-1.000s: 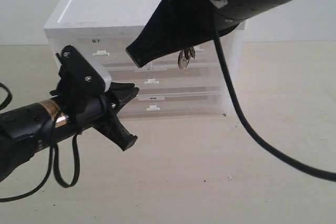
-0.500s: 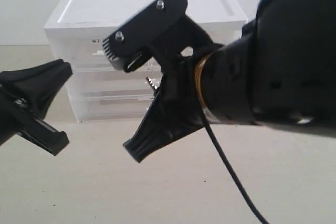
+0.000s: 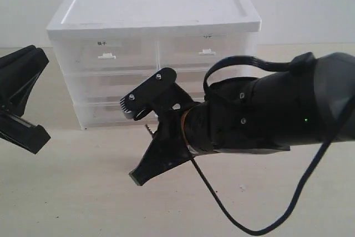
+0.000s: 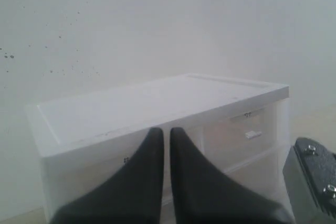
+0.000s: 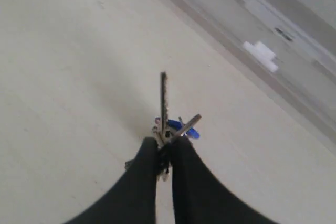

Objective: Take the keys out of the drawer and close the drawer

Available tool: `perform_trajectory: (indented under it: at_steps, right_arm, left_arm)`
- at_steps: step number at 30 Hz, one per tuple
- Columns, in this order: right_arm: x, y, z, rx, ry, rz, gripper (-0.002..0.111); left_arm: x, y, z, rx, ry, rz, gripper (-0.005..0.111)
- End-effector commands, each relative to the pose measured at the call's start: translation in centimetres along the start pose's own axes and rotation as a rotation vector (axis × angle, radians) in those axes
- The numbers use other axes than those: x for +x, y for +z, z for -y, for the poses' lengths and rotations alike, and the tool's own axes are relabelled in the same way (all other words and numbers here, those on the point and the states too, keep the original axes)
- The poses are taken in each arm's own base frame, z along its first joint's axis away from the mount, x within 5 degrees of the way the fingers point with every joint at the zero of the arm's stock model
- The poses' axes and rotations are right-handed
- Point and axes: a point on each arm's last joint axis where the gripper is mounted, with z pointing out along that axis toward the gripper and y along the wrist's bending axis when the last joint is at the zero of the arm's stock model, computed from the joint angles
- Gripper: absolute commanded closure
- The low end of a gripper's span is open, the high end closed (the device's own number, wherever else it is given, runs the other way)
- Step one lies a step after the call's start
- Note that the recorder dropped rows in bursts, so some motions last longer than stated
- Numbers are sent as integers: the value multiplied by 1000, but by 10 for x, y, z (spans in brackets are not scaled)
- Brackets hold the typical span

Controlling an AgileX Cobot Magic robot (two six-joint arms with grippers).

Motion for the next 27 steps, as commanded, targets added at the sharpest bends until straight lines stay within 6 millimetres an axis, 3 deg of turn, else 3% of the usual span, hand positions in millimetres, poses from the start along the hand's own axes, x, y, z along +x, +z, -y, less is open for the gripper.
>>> perform_trajectory:
  at_steps: [1, 6, 11, 14, 20, 27]
  right_arm:
    - [2, 10, -6, -65, -64, 33, 109]
    - [4, 16, 5, 62, -131, -60, 109]
    - [-2, 17, -1, -2, -134, 0, 106]
    - [-3, 17, -2, -16, -129, 12, 93]
    - [0, 16, 2, 26, -103, -22, 57]
    - [-6, 6, 5, 43, -44, 2, 56]
  left_arm:
    - [0, -1, -1, -9, -17, 3, 102]
    - [1, -1, -1, -7, -17, -7, 102]
    - [1, -1, -1, -7, -17, -8, 102]
    - [1, -1, -1, -7, -17, -8, 102]
    - [3, -1, 0, -4, -17, -28, 102]
    - [2, -1, 0, -5, -17, -22, 102]
